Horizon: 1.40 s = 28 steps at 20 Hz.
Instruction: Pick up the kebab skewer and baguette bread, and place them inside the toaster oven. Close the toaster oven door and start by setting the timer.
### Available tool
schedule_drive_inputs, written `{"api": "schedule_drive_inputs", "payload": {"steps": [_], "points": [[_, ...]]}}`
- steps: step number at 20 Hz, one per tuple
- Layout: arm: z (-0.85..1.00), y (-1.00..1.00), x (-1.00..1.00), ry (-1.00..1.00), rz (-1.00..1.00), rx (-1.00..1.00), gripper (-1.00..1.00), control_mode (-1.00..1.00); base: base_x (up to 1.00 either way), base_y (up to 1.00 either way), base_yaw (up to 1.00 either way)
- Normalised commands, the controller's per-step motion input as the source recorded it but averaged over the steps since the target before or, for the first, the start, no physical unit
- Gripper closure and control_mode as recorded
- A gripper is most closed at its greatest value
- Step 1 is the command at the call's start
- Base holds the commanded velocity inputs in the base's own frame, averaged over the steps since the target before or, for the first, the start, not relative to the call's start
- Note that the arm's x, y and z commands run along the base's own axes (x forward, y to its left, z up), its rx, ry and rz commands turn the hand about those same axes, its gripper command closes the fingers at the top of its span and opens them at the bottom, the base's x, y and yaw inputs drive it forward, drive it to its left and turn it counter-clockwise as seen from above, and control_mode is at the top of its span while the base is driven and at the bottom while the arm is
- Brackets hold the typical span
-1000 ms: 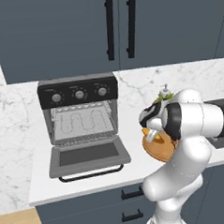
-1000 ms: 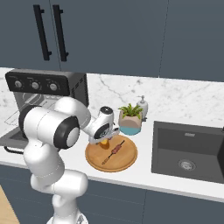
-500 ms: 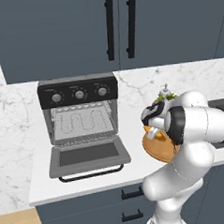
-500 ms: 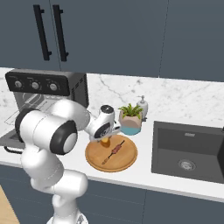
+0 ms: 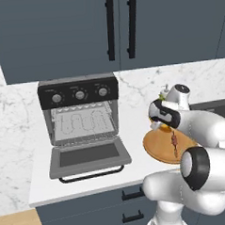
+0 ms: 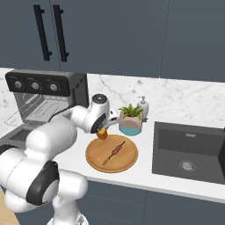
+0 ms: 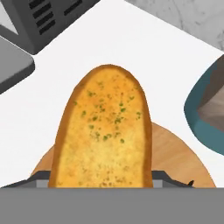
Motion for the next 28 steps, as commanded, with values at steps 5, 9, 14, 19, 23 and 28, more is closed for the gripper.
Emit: {"api": "schedule_drive_inputs", "payload": {"steps": [5,9,14,19,23,28], "points": [[0.49,0.42,-0.13,-0.04,-0.03,0.0,1.0,-1.0,0.0,0.0,0.0],[0.16,0.5,-0.27,-0.08,0.01,-0.01,1.0,-1.0,0.0,0.0,0.0],[0.3,0.45,-0.79,-0.19,0.13,-0.03,1.0,-1.0,0.0,0.0,0.0],[0.08,1.0,-0.59,-0.05,0.28,-0.08,1.0,-1.0,0.0,0.0,0.0],[0.15,1.0,-0.27,-0.12,0.23,-0.13,1.0,-1.0,0.0,0.0,0.0],[0.02,1.0,0.02,-0.03,0.16,-0.19,1.0,-1.0,0.0,0.0,0.0]]}}
